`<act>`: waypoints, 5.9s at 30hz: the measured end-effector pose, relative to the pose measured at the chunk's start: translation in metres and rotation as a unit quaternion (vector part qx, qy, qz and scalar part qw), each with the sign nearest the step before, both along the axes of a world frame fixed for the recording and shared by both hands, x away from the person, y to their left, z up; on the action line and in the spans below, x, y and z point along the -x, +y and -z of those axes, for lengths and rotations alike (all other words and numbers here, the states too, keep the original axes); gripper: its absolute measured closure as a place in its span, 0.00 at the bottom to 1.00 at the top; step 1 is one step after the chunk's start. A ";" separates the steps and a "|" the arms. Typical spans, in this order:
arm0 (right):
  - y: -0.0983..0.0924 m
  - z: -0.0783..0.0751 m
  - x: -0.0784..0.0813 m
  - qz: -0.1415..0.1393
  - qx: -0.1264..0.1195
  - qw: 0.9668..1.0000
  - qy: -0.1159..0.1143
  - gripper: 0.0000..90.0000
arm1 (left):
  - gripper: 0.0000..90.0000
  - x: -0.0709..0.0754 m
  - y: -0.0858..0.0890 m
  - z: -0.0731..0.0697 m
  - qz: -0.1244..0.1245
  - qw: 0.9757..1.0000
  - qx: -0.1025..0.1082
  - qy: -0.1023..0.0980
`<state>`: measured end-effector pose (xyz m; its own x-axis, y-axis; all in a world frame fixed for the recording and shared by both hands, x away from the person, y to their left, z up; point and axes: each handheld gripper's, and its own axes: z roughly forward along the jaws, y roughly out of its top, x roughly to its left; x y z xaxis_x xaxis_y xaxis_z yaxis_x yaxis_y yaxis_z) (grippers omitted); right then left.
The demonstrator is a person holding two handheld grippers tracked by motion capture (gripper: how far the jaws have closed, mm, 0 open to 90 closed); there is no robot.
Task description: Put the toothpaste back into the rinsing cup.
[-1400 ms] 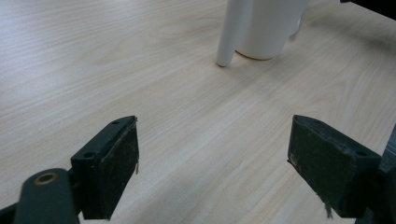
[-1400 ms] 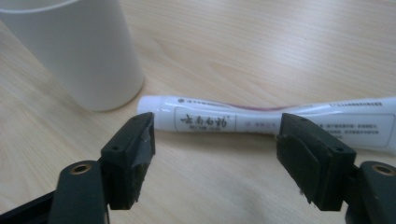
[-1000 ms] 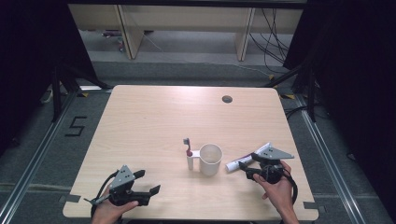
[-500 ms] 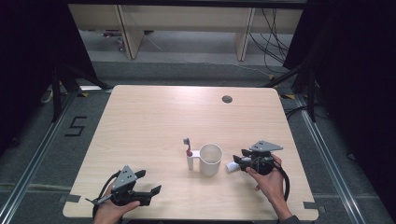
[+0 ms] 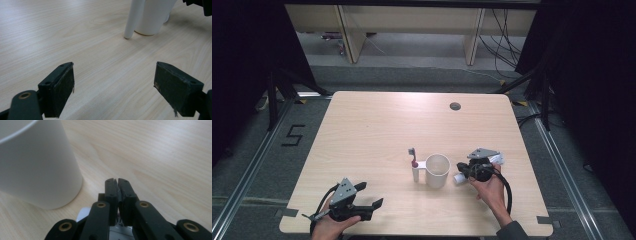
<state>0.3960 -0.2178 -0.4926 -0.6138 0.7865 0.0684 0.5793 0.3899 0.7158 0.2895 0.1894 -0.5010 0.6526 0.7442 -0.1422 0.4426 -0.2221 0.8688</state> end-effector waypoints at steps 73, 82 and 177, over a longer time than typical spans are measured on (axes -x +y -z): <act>-0.092 -0.020 0.033 0.095 0.098 0.985 0.108 0.33 | 0.18 0.000 -0.007 0.002 0.022 1.000 -0.004 0.009; -0.088 -0.013 0.025 0.079 0.116 0.981 0.134 0.57 | 0.18 0.000 -0.007 0.002 0.026 1.000 0.000 0.012; 0.003 -0.113 0.006 -0.060 -0.203 0.971 -0.115 0.86 | 0.18 -0.006 -0.009 0.002 0.031 0.999 -0.004 0.016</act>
